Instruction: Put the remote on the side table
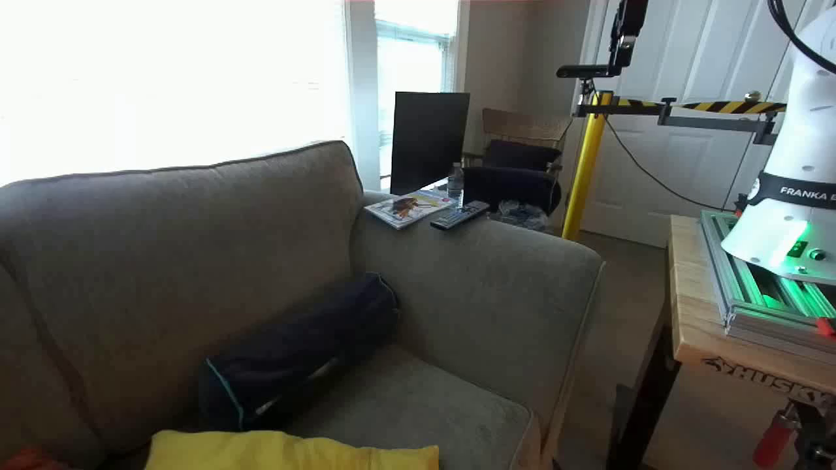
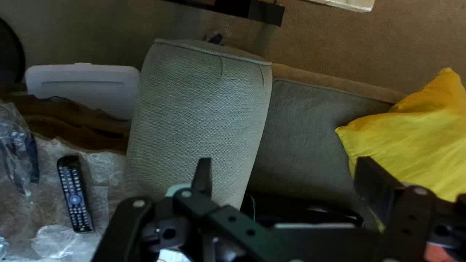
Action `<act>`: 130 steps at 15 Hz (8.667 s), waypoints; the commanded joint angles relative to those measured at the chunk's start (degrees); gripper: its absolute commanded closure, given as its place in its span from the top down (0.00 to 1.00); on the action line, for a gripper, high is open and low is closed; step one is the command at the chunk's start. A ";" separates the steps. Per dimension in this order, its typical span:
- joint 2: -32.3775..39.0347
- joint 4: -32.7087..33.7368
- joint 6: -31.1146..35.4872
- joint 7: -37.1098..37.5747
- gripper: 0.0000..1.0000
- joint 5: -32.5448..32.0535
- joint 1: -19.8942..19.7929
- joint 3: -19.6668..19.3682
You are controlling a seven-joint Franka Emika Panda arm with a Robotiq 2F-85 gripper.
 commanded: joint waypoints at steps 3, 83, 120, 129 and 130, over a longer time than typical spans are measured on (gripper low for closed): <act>0.00 0.11 -0.18 -0.36 1.00 0.35 -0.58 0.47; 79.68 37.99 25.68 60.76 1.00 41.96 -8.21 -8.19; 81.13 37.13 38.80 58.45 0.31 45.54 -9.61 -5.52; 81.69 38.19 37.13 58.94 0.56 44.08 -9.33 -6.04; 81.69 38.19 37.13 58.95 0.56 44.08 -9.33 -6.04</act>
